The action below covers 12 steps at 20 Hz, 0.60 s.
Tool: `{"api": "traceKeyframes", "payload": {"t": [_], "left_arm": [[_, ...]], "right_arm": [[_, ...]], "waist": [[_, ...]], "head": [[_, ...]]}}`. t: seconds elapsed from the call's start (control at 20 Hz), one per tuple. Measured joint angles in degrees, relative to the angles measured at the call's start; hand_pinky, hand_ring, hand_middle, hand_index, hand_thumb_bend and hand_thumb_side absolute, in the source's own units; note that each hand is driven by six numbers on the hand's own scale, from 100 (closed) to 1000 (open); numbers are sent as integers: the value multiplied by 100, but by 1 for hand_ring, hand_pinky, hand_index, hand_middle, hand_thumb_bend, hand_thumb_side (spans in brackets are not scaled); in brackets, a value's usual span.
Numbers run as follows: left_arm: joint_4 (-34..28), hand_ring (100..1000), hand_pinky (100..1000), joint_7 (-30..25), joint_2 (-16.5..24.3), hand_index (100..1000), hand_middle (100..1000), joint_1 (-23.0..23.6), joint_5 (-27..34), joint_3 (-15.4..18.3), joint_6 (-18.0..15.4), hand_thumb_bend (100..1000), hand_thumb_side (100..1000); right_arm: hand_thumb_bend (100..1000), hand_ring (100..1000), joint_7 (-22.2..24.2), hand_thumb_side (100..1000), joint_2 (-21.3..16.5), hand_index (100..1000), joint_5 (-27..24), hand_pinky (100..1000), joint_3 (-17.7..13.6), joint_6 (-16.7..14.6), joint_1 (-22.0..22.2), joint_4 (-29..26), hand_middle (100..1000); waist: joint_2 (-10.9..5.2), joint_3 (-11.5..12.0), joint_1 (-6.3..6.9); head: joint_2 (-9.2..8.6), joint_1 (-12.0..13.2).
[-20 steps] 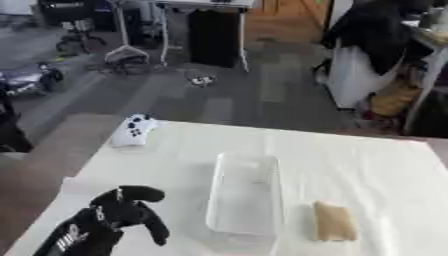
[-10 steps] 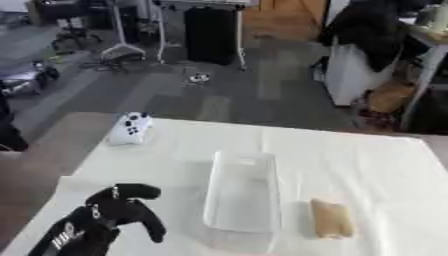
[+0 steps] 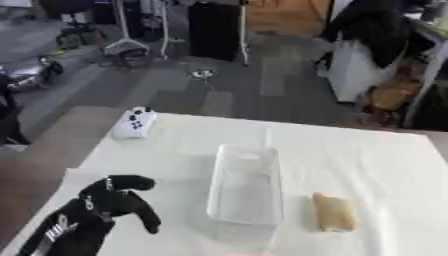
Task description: Pick up objects on the table and place them in the box.
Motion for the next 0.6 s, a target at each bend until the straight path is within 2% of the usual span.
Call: {"api": "traceKeyframes", "payload": {"t": [0.05, 0.15, 0.3, 0.4, 0.45, 0.5, 0.55, 0.6], "left_arm": [[0, 614, 483, -7, 0, 808, 825, 0, 14, 0, 7, 382, 821], [0, 614, 483, -23, 2, 809, 826, 0, 35, -1, 22, 380, 825], [0, 614, 483, -48, 3, 809, 827, 4, 46, -5, 47, 380, 825], [0, 614, 483, -66, 5, 809, 827, 4, 74, -8, 65, 379, 827], [0, 614, 483, -73, 6, 809, 827, 4, 84, -18, 72, 379, 827], [0, 614, 483, -78, 8, 809, 828, 5, 91, -30, 76, 378, 828], [0, 614, 483, -89, 20, 809, 828, 5, 94, -39, 85, 378, 828], [0, 614, 483, -99, 38, 809, 828, 5, 104, -41, 94, 377, 829]], "right_arm": [[549, 420, 70, 1000, -127, 662, 235, 157, 2, 165, 11, 0, 574], [618, 473, 220, 1000, -394, 691, 698, 242, 34, 441, 10, 39, 625], [723, 544, 459, 1000, -816, 743, 1317, 359, 154, 649, -16, 357, 707], [805, 656, 654, 1000, -1083, 787, 1632, 512, 265, 647, -80, 730, 758], [797, 691, 765, 1000, -1208, 803, 1767, 553, 326, 614, -126, 948, 772], [846, 706, 877, 1000, -1325, 812, 1891, 570, 385, 561, -192, 1179, 782], [834, 727, 991, 1000, -1436, 827, 2003, 597, 441, 494, -276, 1414, 793], [858, 740, 1104, 1000, -1534, 841, 2108, 620, 498, 410, -344, 1654, 801]], "waist": [[-17, 0, -10], [-39, 0, -31], [-73, 30, -37], [-95, 33, -55], [-95, 33, -66], [-96, 34, -71], [-100, 34, -71], [-106, 35, -73]], "head": [[60, -33], [180, -140], [361, -410], [483, -606], [535, -693], [580, -766], [609, -835], [638, -898]]}}
